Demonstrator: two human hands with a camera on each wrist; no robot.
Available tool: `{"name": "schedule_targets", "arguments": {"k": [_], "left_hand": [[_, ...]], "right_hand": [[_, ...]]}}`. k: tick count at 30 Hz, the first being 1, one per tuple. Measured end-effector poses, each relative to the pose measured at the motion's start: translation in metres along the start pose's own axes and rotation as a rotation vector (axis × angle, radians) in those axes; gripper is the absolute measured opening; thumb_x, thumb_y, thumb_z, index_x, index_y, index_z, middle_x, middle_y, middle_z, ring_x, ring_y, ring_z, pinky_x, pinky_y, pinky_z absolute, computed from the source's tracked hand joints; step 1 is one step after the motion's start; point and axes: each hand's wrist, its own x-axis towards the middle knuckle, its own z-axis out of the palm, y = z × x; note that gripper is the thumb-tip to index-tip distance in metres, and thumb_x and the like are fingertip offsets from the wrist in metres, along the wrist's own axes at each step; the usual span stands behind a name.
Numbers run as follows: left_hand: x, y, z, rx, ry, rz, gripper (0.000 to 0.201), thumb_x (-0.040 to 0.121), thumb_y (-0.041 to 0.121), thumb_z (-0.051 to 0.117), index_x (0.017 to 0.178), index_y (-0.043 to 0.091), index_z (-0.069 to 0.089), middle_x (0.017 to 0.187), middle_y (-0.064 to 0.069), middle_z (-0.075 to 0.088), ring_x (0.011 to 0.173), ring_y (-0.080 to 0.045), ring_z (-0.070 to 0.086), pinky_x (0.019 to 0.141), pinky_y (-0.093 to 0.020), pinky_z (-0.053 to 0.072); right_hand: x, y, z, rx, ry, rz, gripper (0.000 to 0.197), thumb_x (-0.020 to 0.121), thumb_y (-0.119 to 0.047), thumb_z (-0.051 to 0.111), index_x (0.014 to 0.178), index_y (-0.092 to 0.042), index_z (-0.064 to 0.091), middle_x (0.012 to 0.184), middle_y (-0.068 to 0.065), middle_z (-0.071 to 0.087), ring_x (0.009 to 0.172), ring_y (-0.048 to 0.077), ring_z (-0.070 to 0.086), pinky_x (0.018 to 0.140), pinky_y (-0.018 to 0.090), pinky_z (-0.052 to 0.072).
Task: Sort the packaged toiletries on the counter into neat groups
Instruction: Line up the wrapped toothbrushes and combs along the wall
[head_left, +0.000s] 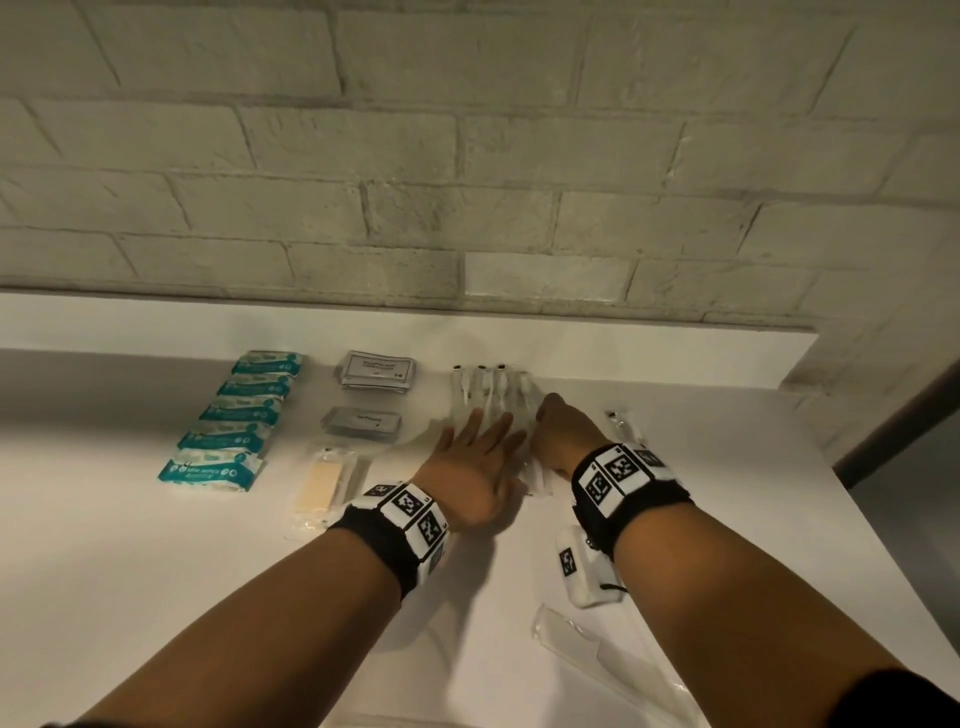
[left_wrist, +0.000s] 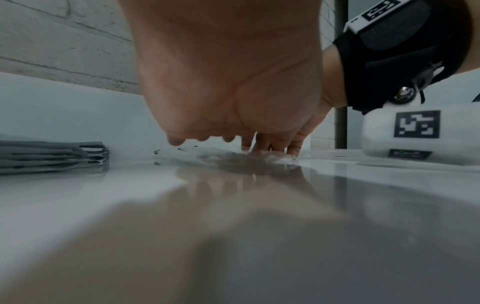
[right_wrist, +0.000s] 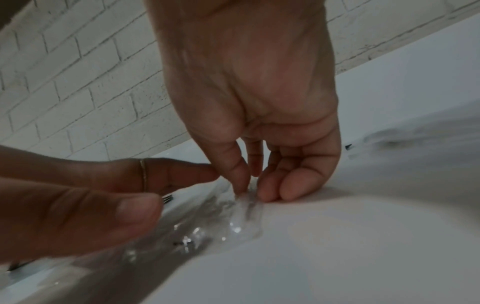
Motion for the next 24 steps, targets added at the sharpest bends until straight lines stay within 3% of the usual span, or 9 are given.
{"name": "schedule_targets", "arguments": {"k": [4, 6, 10, 13, 15, 19, 21, 24], "left_hand": [[0.0, 0.002, -0.004, 0.019, -0.144, 0.069, 0.067, 0.096, 0.059, 0.021, 0.153, 0.031, 0.002, 0.162, 0.007, -0.006, 0.148, -0.025, -0.014, 0.117, -0.049, -0.005], [0.0, 0.003, -0.005, 0.027, -0.19, 0.048, 0.066, 0.096, 0.06, 0.019, 0.153, 0.032, 0.003, 0.162, 0.008, -0.006, 0.148, -0.025, -0.014, 0.116, -0.051, -0.005], [0.001, 0.004, -0.005, 0.023, -0.196, 0.036, 0.066, 0.096, 0.06, 0.021, 0.153, 0.033, 0.005, 0.162, 0.008, -0.005, 0.148, -0.025, -0.013, 0.117, -0.052, -0.002], [0.0, 0.003, -0.004, 0.03, -0.182, 0.033, 0.065, 0.096, 0.061, 0.021, 0.153, 0.033, 0.006, 0.162, 0.008, -0.005, 0.148, -0.025, -0.012, 0.117, -0.053, -0.001], [0.001, 0.003, -0.003, 0.027, -0.186, 0.029, 0.065, 0.096, 0.061, 0.021, 0.153, 0.033, 0.006, 0.162, 0.009, -0.006, 0.148, -0.025, -0.013, 0.117, -0.051, -0.001], [0.002, 0.003, -0.003, 0.003, -0.185, 0.025, 0.066, 0.095, 0.061, 0.023, 0.153, 0.034, 0.006, 0.161, 0.009, -0.006, 0.148, -0.025, -0.014, 0.116, -0.051, -0.004], [0.001, 0.004, -0.004, -0.006, -0.159, 0.019, 0.066, 0.095, 0.061, 0.026, 0.152, 0.033, 0.009, 0.162, 0.008, -0.004, 0.148, -0.025, -0.014, 0.116, -0.051, -0.005], [0.003, 0.003, -0.002, 0.003, -0.107, 0.008, 0.069, 0.094, 0.061, 0.026, 0.153, 0.03, 0.007, 0.162, 0.003, -0.004, 0.148, -0.027, -0.013, 0.116, -0.052, -0.004]], "right_hand": [[-0.008, 0.015, -0.008, -0.001, 0.013, -0.031, 0.038, 0.092, -0.009, 0.047, 0.129, -0.009, 0.045, 0.122, 0.016, 0.059, 0.108, 0.031, 0.06, 0.078, 0.031, 0.045], [-0.013, 0.032, -0.018, -0.067, 0.064, -0.028, 0.038, 0.09, -0.013, 0.049, 0.128, -0.012, 0.048, 0.123, 0.015, 0.056, 0.107, 0.032, 0.059, 0.084, 0.034, 0.049], [-0.027, 0.071, -0.045, -0.274, 0.175, 0.162, 0.04, 0.09, -0.023, 0.048, 0.129, -0.013, 0.049, 0.125, 0.014, 0.052, 0.114, 0.034, 0.054, 0.093, 0.041, 0.047], [-0.033, 0.089, -0.055, -0.476, -0.106, 0.251, 0.038, 0.091, -0.023, 0.059, 0.125, -0.008, 0.057, 0.122, 0.009, 0.061, 0.11, 0.026, 0.059, 0.087, 0.034, 0.046], [-0.032, 0.088, -0.054, -0.515, -0.173, 0.266, 0.035, 0.089, -0.02, 0.063, 0.121, -0.006, 0.061, 0.117, 0.008, 0.065, 0.107, 0.024, 0.062, 0.082, 0.03, 0.046], [-0.021, 0.066, -0.044, -0.279, -0.061, 0.172, 0.03, 0.091, -0.016, 0.055, 0.118, -0.004, 0.06, 0.108, 0.012, 0.068, 0.099, 0.028, 0.066, 0.078, 0.031, 0.048], [-0.017, 0.053, -0.038, -0.223, 0.012, 0.055, 0.025, 0.09, -0.018, 0.054, 0.108, -0.004, 0.063, 0.109, 0.015, 0.069, 0.098, 0.03, 0.065, 0.076, 0.029, 0.046], [-0.014, 0.038, -0.033, -0.166, 0.062, -0.035, 0.033, 0.092, -0.019, 0.055, 0.121, -0.005, 0.061, 0.125, 0.012, 0.061, 0.118, 0.029, 0.056, 0.093, 0.031, 0.046]]}}
